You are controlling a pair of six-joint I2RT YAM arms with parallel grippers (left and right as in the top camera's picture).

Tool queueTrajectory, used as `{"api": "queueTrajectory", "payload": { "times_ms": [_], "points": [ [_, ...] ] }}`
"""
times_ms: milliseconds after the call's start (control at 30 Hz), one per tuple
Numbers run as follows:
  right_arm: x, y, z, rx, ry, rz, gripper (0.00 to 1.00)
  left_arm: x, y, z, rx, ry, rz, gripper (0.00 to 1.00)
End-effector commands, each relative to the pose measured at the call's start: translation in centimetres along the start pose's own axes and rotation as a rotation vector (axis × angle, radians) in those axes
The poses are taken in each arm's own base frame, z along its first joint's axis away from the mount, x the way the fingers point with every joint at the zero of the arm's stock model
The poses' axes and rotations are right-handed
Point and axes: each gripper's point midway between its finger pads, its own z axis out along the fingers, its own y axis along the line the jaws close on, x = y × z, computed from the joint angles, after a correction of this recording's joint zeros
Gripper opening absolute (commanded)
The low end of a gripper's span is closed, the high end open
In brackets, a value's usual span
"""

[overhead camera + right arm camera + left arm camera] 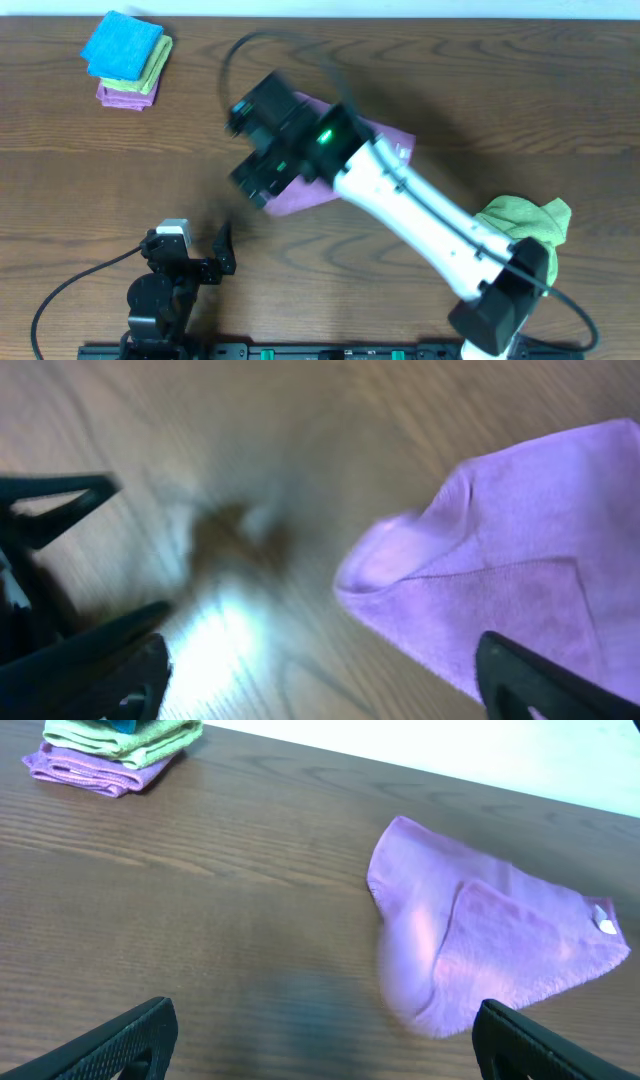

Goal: Fold the cloth

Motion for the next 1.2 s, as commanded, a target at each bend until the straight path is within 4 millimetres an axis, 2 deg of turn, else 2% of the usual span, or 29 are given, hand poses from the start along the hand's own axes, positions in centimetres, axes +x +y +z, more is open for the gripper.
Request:
{"api": "queueTrajectory", "payload": {
  "times_ms": [0, 100, 133, 200, 233, 267, 333, 400, 467, 567, 667, 833, 900, 1000, 1167],
  "points": [
    [-0.2, -2.7, -0.3, 0.181, -0.010, -0.039, 0.99, 0.8, 0.4, 0.3, -0.012, 0.016, -0.004, 0.95],
    [0.1, -4.2, 0.0, 0.199, 0.006, -0.007, 0.99, 0.8, 0.4, 0.3, -0.012, 0.017, -0.004, 0.95],
    [0.5, -5.1, 0.3, 0.208, 0.018, 0.018, 0.95, 0.8, 0.4, 0.3, -0.012, 0.016, -0.004, 0.95],
    [1.5, -7.4, 1.2, 0.231, 0.053, 0.071, 0.73, 0.8, 0.4, 0.3, -0.012, 0.017, -0.004, 0.95],
    [2.5, -9.3, 2.2, 0.249, 0.086, 0.125, 0.64, 0.8, 0.4, 0.3, -0.011, 0.016, -0.004, 0.95],
    [3.6, -10.9, 3.2, 0.262, 0.124, 0.168, 0.60, 0.8, 0.4, 0.3, -0.012, 0.016, -0.004, 0.95],
    [5.7, -13.0, 5.2, 0.256, 0.196, 0.217, 0.67, 0.8, 0.4, 0.3, -0.011, 0.016, -0.004, 0.95],
    [7.1, -14.2, 6.9, 0.247, 0.248, 0.235, 0.67, 0.8, 0.4, 0.3, -0.012, 0.016, -0.004, 0.95],
    [8.1, -14.9, 8.5, 0.237, 0.293, 0.212, 0.69, 0.8, 0.4, 0.3, -0.011, 0.017, -0.004, 0.95],
    [9.3, -15.7, 11.1, 0.222, 0.343, 0.113, 0.77, 0.8, 0.4, 0.3, -0.012, 0.016, -0.004, 0.95],
    [9.0, -16.6, 12.6, 0.243, 0.334, 0.039, 0.82, 0.8, 0.4, 0.3, -0.012, 0.016, -0.004, 0.95],
    [6.2, -17.4, 13.3, 0.261, 0.232, -0.092, 0.84, 0.8, 0.4, 0.3, -0.011, 0.016, -0.004, 0.95],
    [5.7, -17.7, 13.4, 0.260, 0.220, -0.154, 0.83, 0.8, 0.4, 0.3, -0.012, 0.017, -0.004, 0.95],
    [6.0, -17.8, 13.9, 0.248, 0.239, -0.234, 0.78, 0.8, 0.4, 0.3, -0.011, 0.016, -0.004, 0.95],
    [6.5, -17.9, 14.4, 0.240, 0.257, -0.249, 0.69, 0.8, 0.4, 0.3, -0.012, 0.017, -0.004, 0.95]
  ]
}}
